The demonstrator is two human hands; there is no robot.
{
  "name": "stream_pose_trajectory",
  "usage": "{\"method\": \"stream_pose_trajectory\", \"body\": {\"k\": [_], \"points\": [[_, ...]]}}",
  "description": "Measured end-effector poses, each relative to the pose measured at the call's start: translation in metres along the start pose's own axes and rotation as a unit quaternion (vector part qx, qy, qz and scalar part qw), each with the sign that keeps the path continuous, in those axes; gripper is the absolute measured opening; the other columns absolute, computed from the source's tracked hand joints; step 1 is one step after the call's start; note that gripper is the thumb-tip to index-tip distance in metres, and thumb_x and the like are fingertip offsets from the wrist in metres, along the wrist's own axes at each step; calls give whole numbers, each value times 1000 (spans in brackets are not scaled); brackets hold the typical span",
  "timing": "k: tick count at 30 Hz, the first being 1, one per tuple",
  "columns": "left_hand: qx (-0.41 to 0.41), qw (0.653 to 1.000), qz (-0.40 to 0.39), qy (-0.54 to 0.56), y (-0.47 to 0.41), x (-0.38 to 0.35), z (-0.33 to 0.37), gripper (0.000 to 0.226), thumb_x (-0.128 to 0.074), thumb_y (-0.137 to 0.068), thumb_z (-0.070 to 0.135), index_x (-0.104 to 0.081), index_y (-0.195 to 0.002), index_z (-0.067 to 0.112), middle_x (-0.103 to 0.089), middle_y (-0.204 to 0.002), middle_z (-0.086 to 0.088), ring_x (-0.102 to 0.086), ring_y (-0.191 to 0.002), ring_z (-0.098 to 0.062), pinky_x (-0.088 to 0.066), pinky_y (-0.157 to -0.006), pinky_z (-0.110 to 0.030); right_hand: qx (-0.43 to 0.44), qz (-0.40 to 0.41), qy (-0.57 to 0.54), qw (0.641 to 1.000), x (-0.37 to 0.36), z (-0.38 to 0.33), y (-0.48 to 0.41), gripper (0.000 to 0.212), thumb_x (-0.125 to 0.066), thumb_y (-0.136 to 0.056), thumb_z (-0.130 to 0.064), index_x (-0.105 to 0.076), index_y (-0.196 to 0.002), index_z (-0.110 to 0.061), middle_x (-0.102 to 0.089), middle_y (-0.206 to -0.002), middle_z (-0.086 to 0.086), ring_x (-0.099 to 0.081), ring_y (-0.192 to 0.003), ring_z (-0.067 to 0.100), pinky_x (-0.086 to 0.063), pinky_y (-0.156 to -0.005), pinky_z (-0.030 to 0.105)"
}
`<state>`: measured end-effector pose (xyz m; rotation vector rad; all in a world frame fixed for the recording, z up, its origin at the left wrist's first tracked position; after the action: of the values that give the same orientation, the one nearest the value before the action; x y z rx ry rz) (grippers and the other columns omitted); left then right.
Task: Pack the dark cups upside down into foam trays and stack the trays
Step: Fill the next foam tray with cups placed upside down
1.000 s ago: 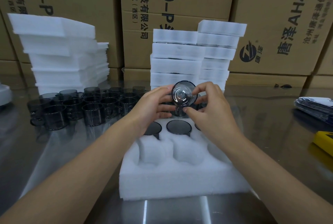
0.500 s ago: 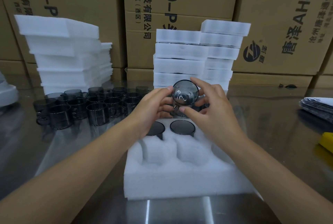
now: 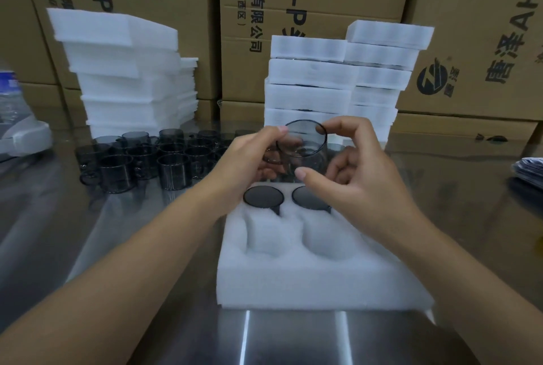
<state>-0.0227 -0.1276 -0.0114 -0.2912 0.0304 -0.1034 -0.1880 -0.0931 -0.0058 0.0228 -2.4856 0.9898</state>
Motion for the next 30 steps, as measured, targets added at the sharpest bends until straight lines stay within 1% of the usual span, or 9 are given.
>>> {"method": "stream_pose_trajectory", "body": {"k": [5,9,12,15,20,22,25,27,30], "points": [[74,983,-130,-103,10,30,17,39,-57,-75,53,-79,-86,22,-67,-71,0,-62,-58,-7,-50,-56,-16,-6,-91,-74,993,-6,-8,6,52,-74,-64,-47,-49,-110,-49,-57,-108,-28,-60,-58,14,-54,-62,38],[102,958,-211,-168,17,41,28,44,-59,-71,59,-78,-91,25,-74,-94,-10,-67,-68,-10,-52,-59,-18,-31,-135,-90,986,-8,-13,10,64,-78,-53,-55,-57,-113,-48,-60,-96,-8,-53,-60,6,-50,-61,27],[111,943,-256,-182,20,45,30,46,-60,-68,59,-77,-95,26,-74,-99,-9,-68,-75,-11,-52,-62,-18,-22,-167,-54,984,-11,-20,13,70,-83,-55,-58,-57,-119,-44,-52,-94,-17,-53,-63,-1,-45,-63,15],[129,928,-289,-198,22,48,28,44,-60,-72,55,-76,-100,25,-74,-101,-9,-68,-78,-13,-52,-63,-18,-29,-191,-29,981,-14,-25,17,68,-75,-52,-58,-64,-116,-35,-52,-93,-17,-54,-64,-1,-45,-64,14],[133,918,-297,-227,21,53,26,47,-58,-76,58,-71,-109,28,-73,-105,-5,-70,-84,-17,-52,-63,-19,-42,-209,15,977,-18,-25,19,57,-84,-52,-55,-55,-99,-44,-65,-91,-2,-58,-67,7,-53,-67,33],[132,918,-282,-244,20,57,27,57,-61,-70,69,-67,-113,32,-73,-105,-1,-69,-80,-14,-50,-61,-18,-43,-220,35,974,-18,-25,20,60,-81,-49,-62,-50,-97,-46,-66,-84,-4,-54,-62,2,-49,-61,28],[125,905,-286,-289,20,64,28,78,-66,-54,80,-64,-117,34,-70,-94,13,-60,-72,-1,-46,-62,-16,-26,-237,53,970,-19,-27,22,59,-79,-50,-65,-48,-93,-40,-60,-74,-23,-52,-58,0,-41,-55,14],[126,890,-296,-321,21,65,27,69,-66,-58,72,-60,-118,38,-68,-95,19,-59,-74,3,-47,-64,-16,-11,-239,67,969,-20,-29,24,58,-77,-52,-67,-45,-91,-39,-57,-76,-30,-52,-58,0,-40,-55,11],[137,883,-299,-336,20,65,27,56,-65,-68,55,-55,-119,37,-62,-115,7,-61,-76,6,-47,-65,-13,8,-247,74,966,-22,-29,24,61,-73,-54,-71,-41,-102,-49,-55,-85,-27,-54,-63,3,-41,-56,14]]}}
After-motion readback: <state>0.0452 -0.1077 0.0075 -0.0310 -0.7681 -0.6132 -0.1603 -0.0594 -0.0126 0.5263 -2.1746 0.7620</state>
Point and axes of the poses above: each hand's wrist, its own y-axis away from the middle knuckle, its own x-axis out of the back of the hand, z = x × y, the point moved 2 cm from there along -y, towards the middle knuckle
